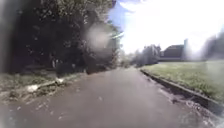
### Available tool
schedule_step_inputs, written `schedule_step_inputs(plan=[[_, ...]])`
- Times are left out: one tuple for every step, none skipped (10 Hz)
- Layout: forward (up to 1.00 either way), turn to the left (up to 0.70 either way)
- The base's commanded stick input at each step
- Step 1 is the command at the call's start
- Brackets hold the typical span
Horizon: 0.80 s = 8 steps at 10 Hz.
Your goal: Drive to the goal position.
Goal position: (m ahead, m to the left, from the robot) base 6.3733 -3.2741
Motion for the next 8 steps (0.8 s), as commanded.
schedule_step_inputs(plan=[[0.45,0.0],[0.45,0.0],[0.45,0.0],[0.45,0.0],[0.45,0.0],[0.45,0.0],[0.45,0.0],[0.45,0.0]])
